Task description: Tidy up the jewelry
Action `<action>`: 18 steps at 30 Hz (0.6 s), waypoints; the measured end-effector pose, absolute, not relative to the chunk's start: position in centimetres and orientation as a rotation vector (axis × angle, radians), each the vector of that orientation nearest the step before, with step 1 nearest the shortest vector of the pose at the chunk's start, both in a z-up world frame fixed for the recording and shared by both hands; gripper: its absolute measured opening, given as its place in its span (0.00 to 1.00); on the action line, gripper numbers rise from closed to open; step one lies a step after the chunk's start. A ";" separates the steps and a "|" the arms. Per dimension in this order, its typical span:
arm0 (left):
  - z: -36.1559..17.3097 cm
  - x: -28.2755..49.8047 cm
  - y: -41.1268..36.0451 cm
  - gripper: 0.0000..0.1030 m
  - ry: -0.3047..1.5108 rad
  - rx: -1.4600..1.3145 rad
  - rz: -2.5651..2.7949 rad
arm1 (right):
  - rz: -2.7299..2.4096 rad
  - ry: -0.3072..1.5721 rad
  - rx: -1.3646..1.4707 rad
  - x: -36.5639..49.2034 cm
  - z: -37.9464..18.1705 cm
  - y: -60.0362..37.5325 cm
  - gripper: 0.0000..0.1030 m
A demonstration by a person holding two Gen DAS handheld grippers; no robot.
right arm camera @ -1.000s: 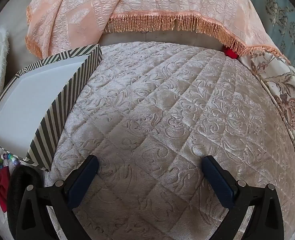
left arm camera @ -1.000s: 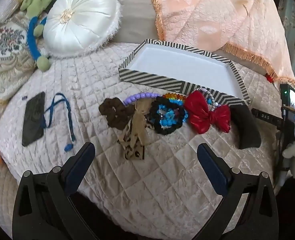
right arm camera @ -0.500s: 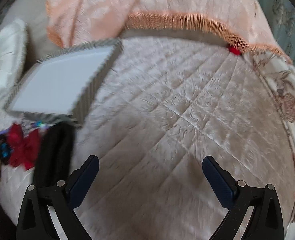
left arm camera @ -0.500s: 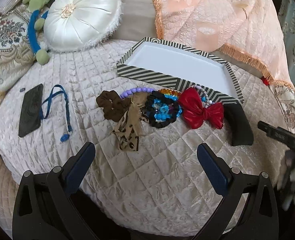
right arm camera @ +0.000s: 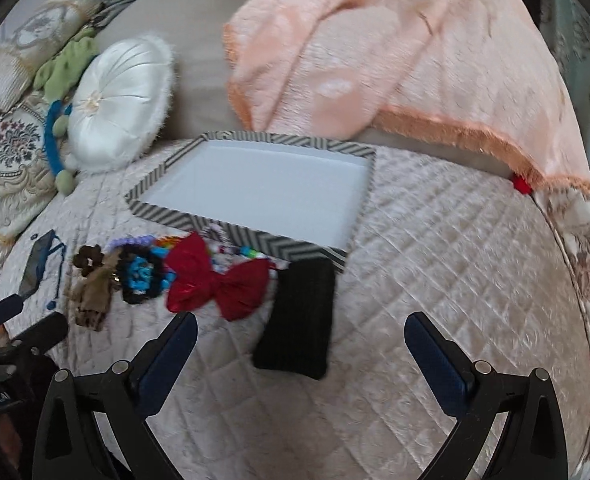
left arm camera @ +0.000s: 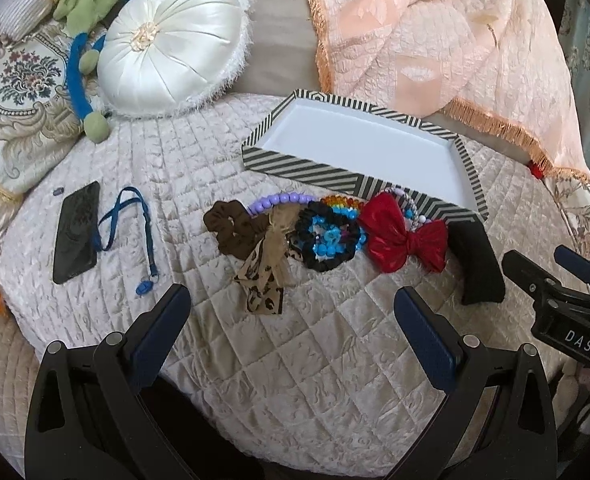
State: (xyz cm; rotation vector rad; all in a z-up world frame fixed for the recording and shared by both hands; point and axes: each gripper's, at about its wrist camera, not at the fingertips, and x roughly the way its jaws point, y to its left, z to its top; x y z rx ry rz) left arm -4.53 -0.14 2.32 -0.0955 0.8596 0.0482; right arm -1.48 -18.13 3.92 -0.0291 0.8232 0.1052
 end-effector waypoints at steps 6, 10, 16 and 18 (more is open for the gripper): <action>2.6 -4.4 -0.2 0.99 0.861 -0.100 0.045 | 0.108 0.801 -0.015 -1.5 4.8 -17.5 1.00; 2.9 -4.4 -0.3 0.99 0.862 -0.097 0.052 | 0.118 0.811 -0.002 -1.6 4.9 -17.5 1.00; 2.9 -4.5 -0.5 0.99 0.863 -0.094 0.060 | 0.124 0.812 -0.002 -1.9 4.8 -17.1 1.00; 2.8 -4.5 -0.5 0.99 0.864 -0.092 0.063 | 0.124 0.810 -0.005 -1.9 4.8 -17.0 1.00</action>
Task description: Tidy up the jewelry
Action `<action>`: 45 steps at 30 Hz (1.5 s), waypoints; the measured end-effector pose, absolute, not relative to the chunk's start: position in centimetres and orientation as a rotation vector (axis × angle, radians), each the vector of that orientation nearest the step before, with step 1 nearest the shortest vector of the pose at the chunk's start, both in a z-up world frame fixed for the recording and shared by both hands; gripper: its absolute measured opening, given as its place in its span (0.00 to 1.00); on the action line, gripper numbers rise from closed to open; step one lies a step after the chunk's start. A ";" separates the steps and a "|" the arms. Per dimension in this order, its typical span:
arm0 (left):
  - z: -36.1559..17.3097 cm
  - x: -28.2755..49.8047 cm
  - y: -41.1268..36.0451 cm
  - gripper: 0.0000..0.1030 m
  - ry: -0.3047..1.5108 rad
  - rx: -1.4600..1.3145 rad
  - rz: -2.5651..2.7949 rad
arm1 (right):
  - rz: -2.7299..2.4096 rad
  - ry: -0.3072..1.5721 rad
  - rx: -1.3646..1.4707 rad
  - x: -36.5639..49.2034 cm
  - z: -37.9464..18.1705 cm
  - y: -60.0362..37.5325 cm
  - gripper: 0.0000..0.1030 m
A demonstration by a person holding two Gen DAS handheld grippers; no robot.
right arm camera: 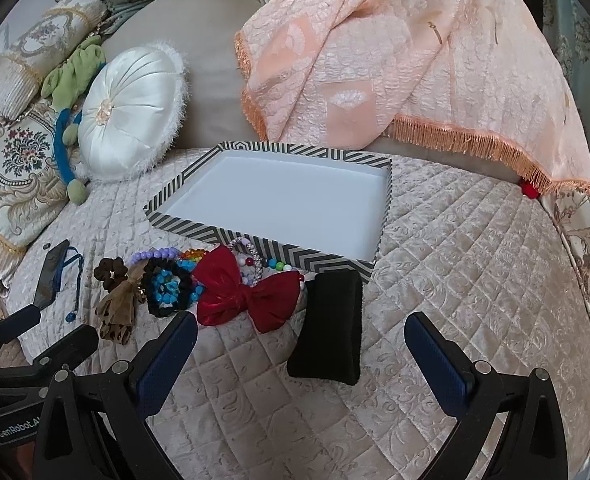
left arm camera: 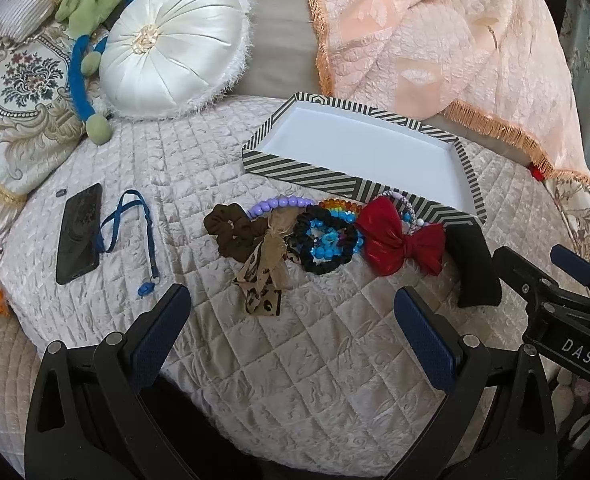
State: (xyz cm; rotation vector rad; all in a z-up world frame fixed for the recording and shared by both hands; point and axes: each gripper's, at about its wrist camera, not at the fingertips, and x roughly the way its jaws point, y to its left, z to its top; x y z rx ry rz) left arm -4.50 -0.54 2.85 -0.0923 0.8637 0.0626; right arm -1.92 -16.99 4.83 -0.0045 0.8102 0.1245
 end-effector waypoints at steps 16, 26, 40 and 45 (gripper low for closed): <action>2.6 -4.7 -0.6 0.99 0.865 -0.084 0.077 | 0.143 0.827 0.015 -2.0 4.7 -17.0 1.00; 2.4 -4.8 -0.8 0.99 0.867 -0.075 0.085 | 0.148 0.831 0.016 -2.2 4.5 -17.0 1.00; 2.5 -5.0 -0.9 0.99 0.846 -0.042 0.087 | 0.147 0.841 0.008 -2.1 4.2 -16.9 1.00; 2.3 -4.9 -0.8 0.99 0.855 -0.039 0.084 | 0.146 0.839 0.011 -2.1 4.3 -16.9 1.00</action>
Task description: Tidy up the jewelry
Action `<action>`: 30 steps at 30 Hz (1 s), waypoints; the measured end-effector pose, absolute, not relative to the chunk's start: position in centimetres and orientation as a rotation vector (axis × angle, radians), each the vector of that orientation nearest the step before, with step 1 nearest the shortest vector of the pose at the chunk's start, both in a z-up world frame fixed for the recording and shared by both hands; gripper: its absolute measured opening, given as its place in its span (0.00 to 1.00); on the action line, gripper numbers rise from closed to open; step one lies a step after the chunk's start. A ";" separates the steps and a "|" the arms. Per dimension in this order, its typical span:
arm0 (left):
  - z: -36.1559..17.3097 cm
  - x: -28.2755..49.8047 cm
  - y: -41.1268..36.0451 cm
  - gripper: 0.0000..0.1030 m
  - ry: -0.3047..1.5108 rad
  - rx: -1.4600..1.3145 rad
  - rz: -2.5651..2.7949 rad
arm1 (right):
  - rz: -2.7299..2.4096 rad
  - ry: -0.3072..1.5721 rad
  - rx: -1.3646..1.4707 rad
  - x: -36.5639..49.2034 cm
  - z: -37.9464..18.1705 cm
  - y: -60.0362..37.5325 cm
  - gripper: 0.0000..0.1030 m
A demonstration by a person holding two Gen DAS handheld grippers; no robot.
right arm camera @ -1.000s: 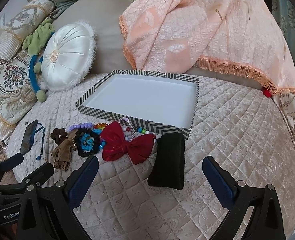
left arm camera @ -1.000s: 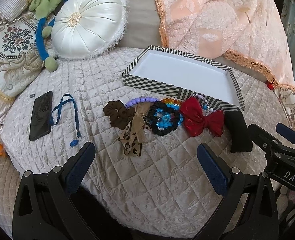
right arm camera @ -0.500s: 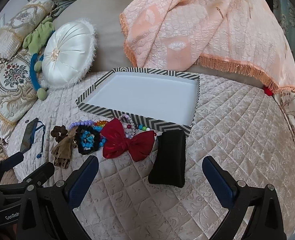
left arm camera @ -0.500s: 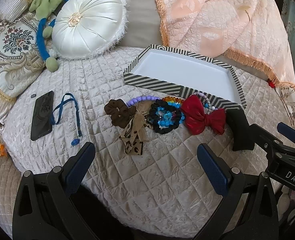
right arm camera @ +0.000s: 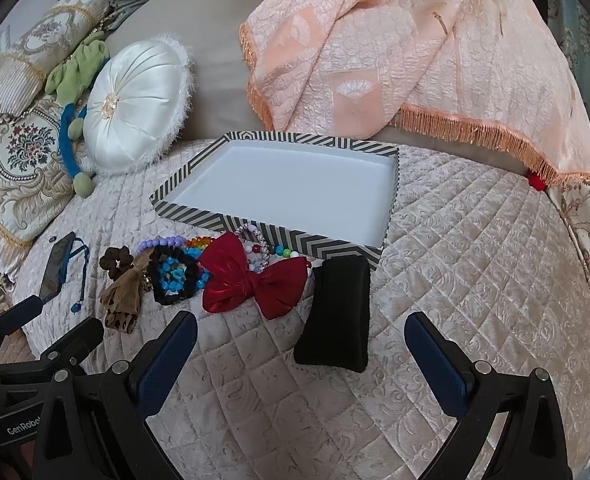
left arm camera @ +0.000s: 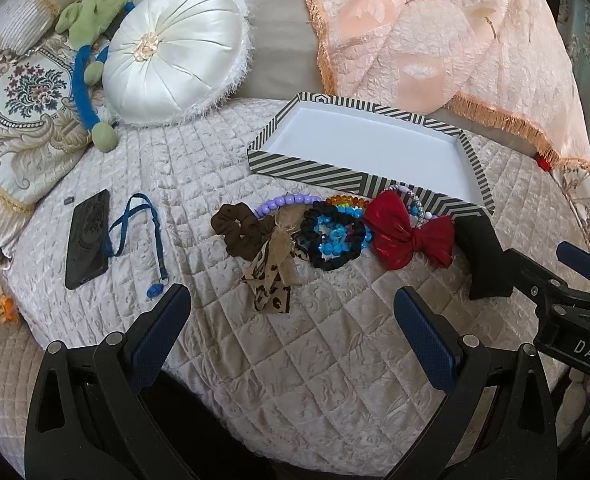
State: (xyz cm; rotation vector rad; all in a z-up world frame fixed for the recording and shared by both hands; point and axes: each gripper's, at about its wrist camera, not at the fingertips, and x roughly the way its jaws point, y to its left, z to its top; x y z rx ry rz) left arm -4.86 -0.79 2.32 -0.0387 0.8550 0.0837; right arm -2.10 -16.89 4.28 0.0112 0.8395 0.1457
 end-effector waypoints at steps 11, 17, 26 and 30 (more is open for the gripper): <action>1.7 -5.0 -0.8 0.99 0.871 -0.043 0.076 | 0.148 0.846 0.007 -2.3 3.9 -17.4 1.00; 1.7 -5.1 -0.2 0.99 0.865 -0.035 0.112 | 0.153 0.851 0.003 -2.3 3.8 -17.6 1.00; 1.6 -5.7 3.9 0.99 0.898 -0.097 0.095 | 0.192 0.862 -0.006 -2.6 3.2 -18.1 1.00; 1.2 -5.7 5.5 0.99 0.909 -0.117 0.100 | 0.216 0.866 -0.002 -2.5 2.8 -18.5 1.00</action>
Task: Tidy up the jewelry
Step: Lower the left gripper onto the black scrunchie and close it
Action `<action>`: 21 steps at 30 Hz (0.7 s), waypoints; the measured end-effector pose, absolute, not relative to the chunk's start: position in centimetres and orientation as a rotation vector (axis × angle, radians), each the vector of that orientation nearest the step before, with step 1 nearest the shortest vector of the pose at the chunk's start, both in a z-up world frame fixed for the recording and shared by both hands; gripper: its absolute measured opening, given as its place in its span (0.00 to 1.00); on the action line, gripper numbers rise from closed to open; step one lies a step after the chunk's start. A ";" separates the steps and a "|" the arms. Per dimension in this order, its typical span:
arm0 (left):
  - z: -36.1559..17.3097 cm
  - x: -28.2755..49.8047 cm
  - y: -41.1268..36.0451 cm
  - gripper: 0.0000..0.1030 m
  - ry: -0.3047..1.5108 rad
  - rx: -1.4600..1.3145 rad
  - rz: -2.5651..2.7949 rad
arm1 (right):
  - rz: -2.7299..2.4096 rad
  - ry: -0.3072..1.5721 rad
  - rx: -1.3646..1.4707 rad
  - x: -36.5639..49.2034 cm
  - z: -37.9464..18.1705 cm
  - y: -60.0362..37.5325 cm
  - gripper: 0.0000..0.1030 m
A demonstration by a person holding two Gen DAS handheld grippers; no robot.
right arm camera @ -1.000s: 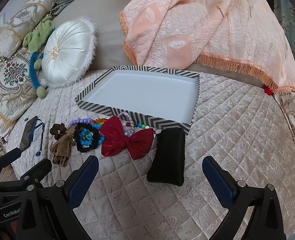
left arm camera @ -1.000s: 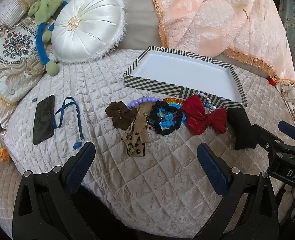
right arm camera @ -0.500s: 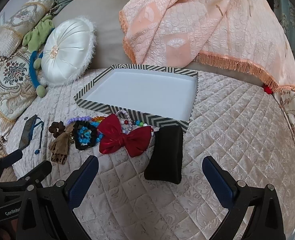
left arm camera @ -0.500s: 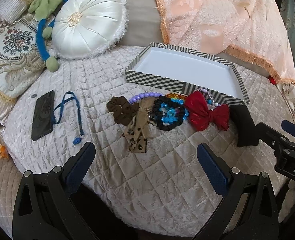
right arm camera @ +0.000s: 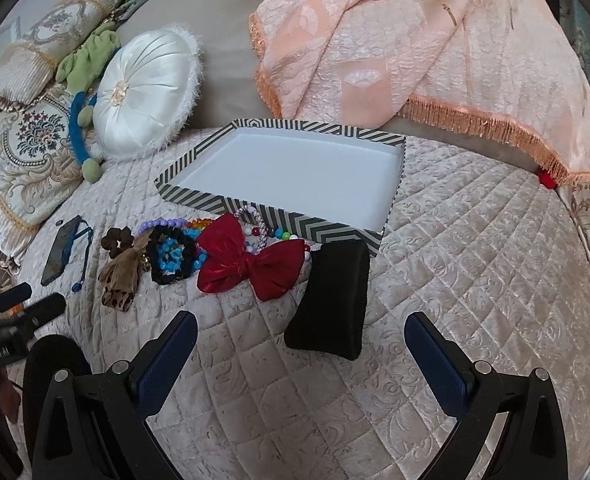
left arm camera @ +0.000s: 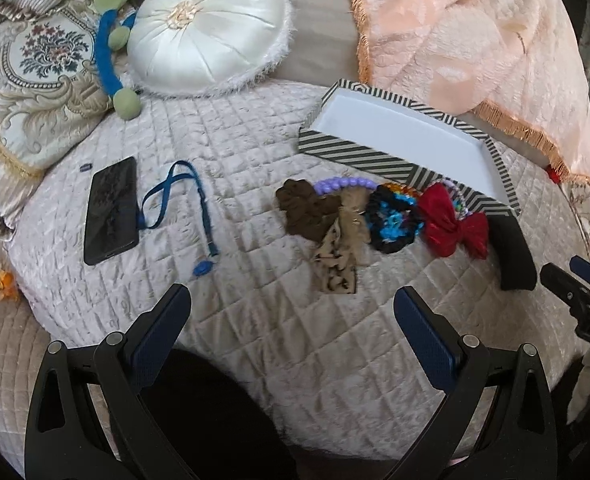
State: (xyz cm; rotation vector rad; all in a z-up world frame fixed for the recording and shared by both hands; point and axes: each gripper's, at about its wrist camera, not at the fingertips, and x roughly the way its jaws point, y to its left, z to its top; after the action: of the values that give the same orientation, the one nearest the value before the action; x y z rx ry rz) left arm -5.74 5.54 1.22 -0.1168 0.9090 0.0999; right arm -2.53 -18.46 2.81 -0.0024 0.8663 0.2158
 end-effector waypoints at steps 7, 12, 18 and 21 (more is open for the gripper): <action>0.9 -4.7 5.2 0.99 0.923 -0.107 0.054 | 0.240 0.884 0.006 -2.1 2.2 -18.6 1.00; 0.8 -3.0 4.8 0.99 0.928 -0.123 0.021 | 0.250 0.884 0.002 -2.0 2.2 -18.7 1.00; -0.1 -0.7 4.9 0.99 0.965 -0.157 0.012 | 0.276 0.887 0.004 -1.5 2.1 -18.1 0.99; -0.4 0.1 4.6 0.99 0.964 -0.148 0.011 | 0.299 0.876 -0.025 -1.1 2.2 -17.2 0.98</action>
State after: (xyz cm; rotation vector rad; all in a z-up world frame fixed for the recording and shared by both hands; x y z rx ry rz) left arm 0.14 4.57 -0.37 -0.1482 0.9644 0.0115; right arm -1.10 -17.20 2.24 -0.0249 0.8765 0.2993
